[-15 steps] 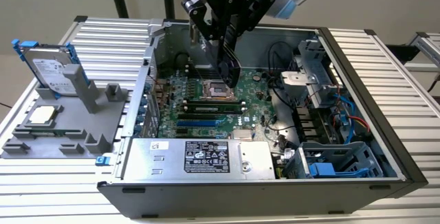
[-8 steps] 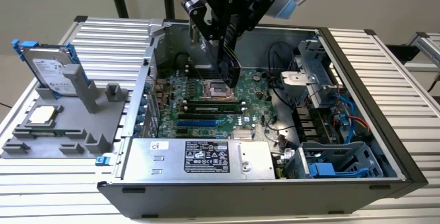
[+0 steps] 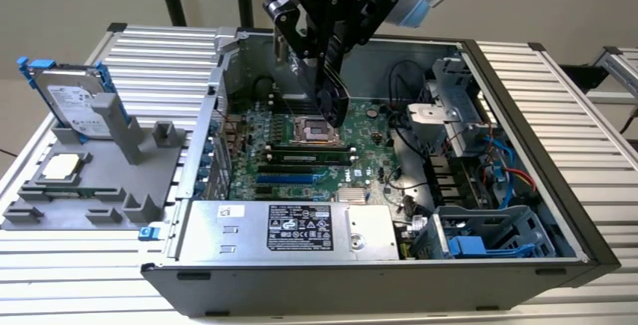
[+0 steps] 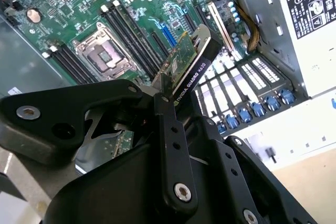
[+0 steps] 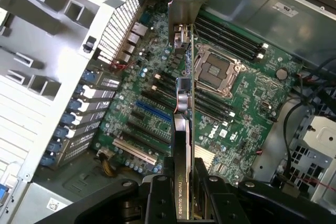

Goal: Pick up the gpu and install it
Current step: 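Insert the gpu into the slot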

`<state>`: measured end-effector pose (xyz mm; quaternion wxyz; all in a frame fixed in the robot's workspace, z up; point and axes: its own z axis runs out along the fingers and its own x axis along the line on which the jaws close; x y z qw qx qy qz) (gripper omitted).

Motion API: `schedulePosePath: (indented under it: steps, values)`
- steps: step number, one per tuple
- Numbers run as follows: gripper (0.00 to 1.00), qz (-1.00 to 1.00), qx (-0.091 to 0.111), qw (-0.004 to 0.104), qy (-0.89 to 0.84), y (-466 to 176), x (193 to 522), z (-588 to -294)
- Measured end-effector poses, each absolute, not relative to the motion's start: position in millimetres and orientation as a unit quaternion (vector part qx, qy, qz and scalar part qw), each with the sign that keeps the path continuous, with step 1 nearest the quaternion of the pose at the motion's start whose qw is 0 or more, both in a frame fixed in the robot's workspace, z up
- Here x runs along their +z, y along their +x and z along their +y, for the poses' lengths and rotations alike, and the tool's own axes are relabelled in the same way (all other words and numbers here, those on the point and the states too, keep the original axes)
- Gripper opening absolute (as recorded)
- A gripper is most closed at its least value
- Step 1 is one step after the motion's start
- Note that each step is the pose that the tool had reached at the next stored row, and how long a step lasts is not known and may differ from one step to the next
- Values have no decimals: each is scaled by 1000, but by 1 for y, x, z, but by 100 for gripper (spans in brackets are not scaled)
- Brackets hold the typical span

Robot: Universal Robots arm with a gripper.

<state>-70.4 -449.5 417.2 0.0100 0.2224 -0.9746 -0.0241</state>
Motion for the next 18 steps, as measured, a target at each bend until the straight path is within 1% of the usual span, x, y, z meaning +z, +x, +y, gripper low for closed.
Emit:
schedulePosePath:
  steps: [18]
  values:
    - [0, -973, -24, 10, 229, -70, 417, -450]
